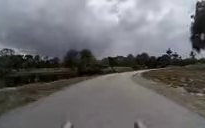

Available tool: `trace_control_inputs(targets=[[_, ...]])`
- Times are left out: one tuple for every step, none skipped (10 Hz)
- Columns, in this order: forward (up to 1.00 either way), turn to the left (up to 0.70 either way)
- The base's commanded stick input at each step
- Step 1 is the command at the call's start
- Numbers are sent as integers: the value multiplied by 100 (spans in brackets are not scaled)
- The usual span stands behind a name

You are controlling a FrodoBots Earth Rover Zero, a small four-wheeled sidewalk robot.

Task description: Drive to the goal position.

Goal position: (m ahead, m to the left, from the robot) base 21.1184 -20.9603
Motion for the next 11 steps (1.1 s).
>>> trace_control_inputs(targets=[[85, 0], [85, 0], [85, 0], [85, 0], [85, 0], [85, 0], [85, 0], [85, 0], [85, 0], [85, 0], [85, 0]])
